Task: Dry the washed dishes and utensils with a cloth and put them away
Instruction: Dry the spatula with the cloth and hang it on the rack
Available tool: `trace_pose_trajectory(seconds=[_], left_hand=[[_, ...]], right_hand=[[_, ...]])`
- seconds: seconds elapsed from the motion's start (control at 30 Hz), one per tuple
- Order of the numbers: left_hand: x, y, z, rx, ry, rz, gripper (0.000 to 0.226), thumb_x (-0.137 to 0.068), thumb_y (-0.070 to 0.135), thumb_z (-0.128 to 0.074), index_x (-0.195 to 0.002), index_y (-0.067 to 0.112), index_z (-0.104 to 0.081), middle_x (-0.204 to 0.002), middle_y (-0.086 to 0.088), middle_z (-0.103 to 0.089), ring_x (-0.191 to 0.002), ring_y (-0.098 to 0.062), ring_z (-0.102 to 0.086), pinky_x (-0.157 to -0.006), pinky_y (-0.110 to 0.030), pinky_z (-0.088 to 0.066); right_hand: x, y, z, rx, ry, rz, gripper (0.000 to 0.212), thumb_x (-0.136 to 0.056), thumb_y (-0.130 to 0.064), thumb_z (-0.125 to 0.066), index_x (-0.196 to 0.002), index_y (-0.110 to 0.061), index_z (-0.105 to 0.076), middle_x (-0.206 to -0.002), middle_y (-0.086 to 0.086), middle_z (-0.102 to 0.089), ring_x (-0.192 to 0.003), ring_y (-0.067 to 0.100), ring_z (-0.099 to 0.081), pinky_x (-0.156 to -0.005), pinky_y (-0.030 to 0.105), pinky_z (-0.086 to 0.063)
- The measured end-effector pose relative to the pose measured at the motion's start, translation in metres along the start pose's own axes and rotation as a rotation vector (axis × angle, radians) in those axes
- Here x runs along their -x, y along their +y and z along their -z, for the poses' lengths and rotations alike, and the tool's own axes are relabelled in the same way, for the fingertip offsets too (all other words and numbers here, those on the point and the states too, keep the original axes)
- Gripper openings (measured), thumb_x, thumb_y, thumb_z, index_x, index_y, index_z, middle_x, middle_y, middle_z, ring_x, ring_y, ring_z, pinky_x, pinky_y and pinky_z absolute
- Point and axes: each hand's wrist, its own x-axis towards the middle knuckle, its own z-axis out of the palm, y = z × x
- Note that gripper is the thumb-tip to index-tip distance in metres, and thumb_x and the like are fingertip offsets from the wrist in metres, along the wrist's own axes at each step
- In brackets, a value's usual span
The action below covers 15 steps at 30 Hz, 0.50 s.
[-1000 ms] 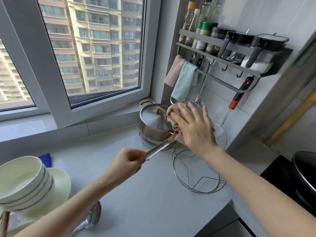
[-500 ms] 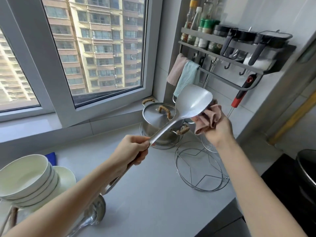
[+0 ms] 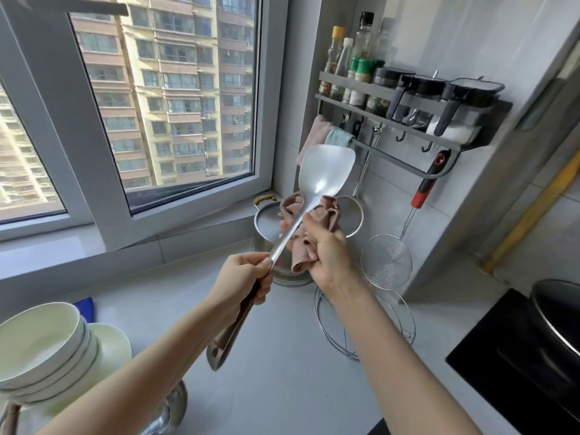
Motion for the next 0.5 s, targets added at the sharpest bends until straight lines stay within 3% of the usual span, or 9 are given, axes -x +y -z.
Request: trace_pose_trajectory(seconds=[0.07,0.13,0.23,0.3,0.4,0.5], left_hand=[[-0.002,0.002,-0.001,-0.015,0.035,-0.052,0.026,-0.095,0.001,-0.045,-0.07,0.0,-0.055,-0.05,-0.007,-0.04,-0.044,-0.016,-0.032,-0.042,-0.02,-0.027],[-0.002,0.001,-0.005,-0.055,0.055,-0.105,0.031,-0.094,0.0,-0.046,-0.064,0.0,-0.055,-0.05,-0.009,-0.044,-0.043,-0.018,-0.037,-0.042,-0.023,-0.034],[0.003,-0.002,-0.01,-0.113,0.054,-0.129,0.031,-0.095,0.003,-0.047,-0.068,-0.003,-0.06,-0.053,-0.011,-0.055,-0.045,-0.02,-0.05,-0.048,-0.027,-0.049],[0.006,-0.002,-0.002,-0.166,-0.016,-0.061,0.028,-0.096,0.012,-0.052,-0.076,0.0,-0.067,-0.066,-0.011,-0.064,-0.059,-0.02,-0.061,-0.062,-0.027,-0.056],[0.004,0.004,0.026,-0.244,0.026,0.019,0.026,-0.096,0.028,-0.052,-0.085,0.011,-0.069,-0.088,-0.009,-0.071,-0.078,-0.02,-0.068,-0.076,-0.028,-0.056],[-0.01,0.019,0.044,-0.213,0.153,-0.044,0.028,-0.095,0.04,-0.049,-0.093,0.017,-0.066,-0.1,-0.007,-0.07,-0.093,-0.021,-0.067,-0.087,-0.034,-0.051]], right_hand=[[0.007,0.009,-0.014,0.055,0.007,-0.001,0.01,-0.09,-0.002,-0.06,-0.091,-0.009,-0.054,-0.091,0.023,-0.066,-0.082,0.035,-0.062,-0.075,0.047,-0.049],[0.009,0.014,-0.023,0.058,0.039,0.016,0.017,-0.09,0.004,-0.058,-0.086,-0.011,-0.051,-0.078,0.012,-0.064,-0.07,0.026,-0.063,-0.072,0.045,-0.055],[0.006,0.017,-0.028,0.054,0.13,-0.014,0.016,-0.089,0.007,-0.057,-0.083,-0.006,-0.05,-0.066,0.011,-0.057,-0.048,0.015,-0.058,-0.048,0.029,-0.054],[0.004,0.018,-0.023,0.092,0.157,-0.044,0.014,-0.089,0.007,-0.056,-0.082,-0.003,-0.05,-0.06,0.012,-0.053,-0.038,0.012,-0.052,-0.039,0.022,-0.044],[0.002,0.014,-0.005,0.252,0.135,-0.046,0.019,-0.087,0.009,-0.057,-0.075,-0.003,-0.051,-0.057,0.012,-0.051,-0.039,0.014,-0.049,-0.039,0.023,-0.037],[0.01,0.009,0.006,0.365,-0.009,-0.134,0.016,-0.086,0.011,-0.057,-0.079,-0.003,-0.053,-0.061,0.011,-0.052,-0.041,0.014,-0.05,-0.037,0.023,-0.039]])
